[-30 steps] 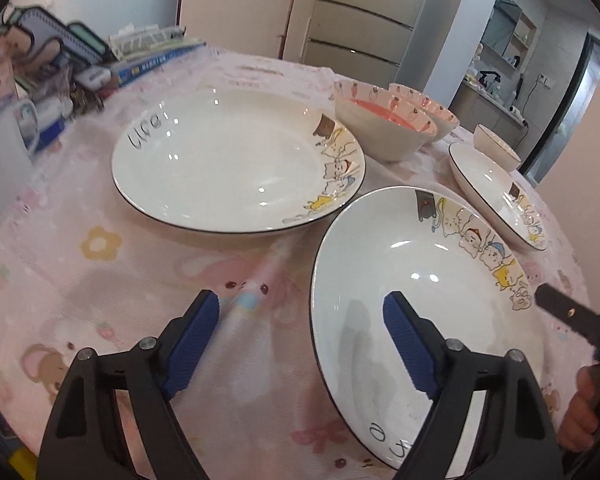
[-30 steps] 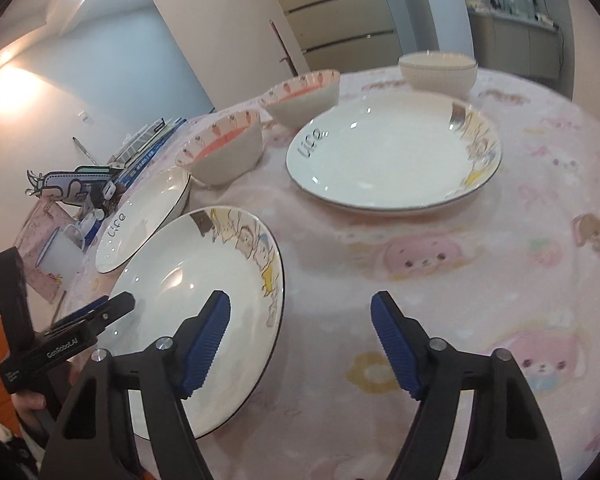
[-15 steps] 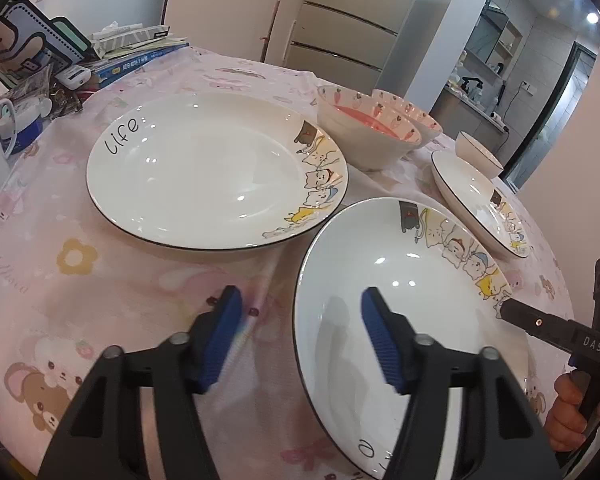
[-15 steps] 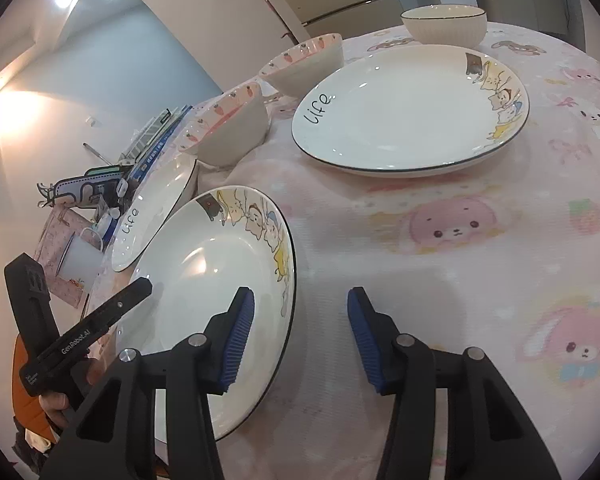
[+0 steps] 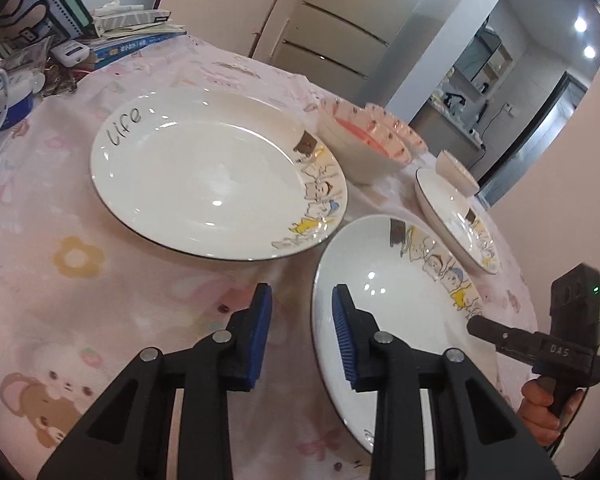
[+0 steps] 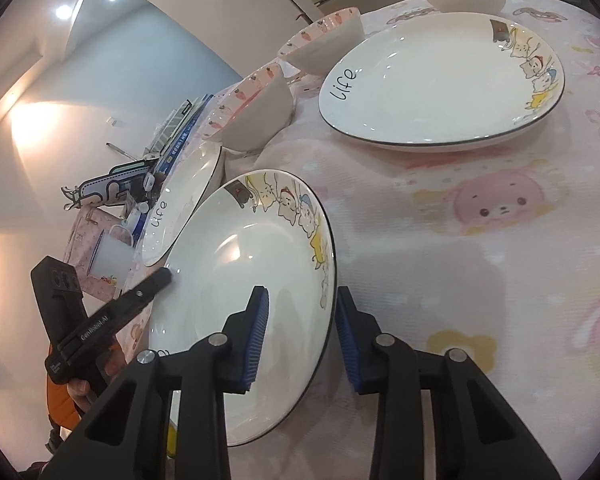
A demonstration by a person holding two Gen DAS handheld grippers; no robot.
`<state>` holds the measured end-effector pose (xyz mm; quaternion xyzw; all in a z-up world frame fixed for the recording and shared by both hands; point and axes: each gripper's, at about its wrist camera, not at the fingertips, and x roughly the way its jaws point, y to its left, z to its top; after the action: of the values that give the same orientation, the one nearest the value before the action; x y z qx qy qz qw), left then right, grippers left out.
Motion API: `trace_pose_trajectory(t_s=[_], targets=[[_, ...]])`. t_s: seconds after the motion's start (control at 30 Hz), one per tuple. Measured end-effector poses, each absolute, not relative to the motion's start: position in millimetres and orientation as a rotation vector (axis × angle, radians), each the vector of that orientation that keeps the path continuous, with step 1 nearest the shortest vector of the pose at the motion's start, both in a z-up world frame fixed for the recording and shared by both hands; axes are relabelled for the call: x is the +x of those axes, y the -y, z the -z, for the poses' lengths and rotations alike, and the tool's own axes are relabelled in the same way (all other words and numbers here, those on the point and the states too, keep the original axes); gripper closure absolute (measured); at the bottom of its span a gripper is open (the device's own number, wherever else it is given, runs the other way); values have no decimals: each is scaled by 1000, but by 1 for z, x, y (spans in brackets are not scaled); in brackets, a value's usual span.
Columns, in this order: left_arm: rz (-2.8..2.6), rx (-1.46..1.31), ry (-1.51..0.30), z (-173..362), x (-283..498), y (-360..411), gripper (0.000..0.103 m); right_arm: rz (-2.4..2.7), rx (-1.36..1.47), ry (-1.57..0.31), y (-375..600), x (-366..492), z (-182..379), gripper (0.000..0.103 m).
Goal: Organize plates and bowls
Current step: 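Close the left gripper on the plate rim while the right gripper grips the rim too, then lift the plate with both grippers and carry it toward the other plate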
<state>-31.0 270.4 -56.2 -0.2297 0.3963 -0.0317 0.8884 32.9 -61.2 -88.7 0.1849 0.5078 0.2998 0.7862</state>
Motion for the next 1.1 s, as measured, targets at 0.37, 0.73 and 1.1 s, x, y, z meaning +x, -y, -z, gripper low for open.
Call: trace_pose_trajectory(t_s=[0.37, 0.73, 1.1], targets=[[140, -524, -911, 66, -15, -262, 75, -645, 459, -1125, 71, 38, 98, 85], [117, -580, -917, 75, -13, -262, 92, -713, 512, -1174, 72, 47, 109, 91], [121, -464, -922, 57, -18, -241, 92, -607, 392, -1121, 67, 39, 92, 91]])
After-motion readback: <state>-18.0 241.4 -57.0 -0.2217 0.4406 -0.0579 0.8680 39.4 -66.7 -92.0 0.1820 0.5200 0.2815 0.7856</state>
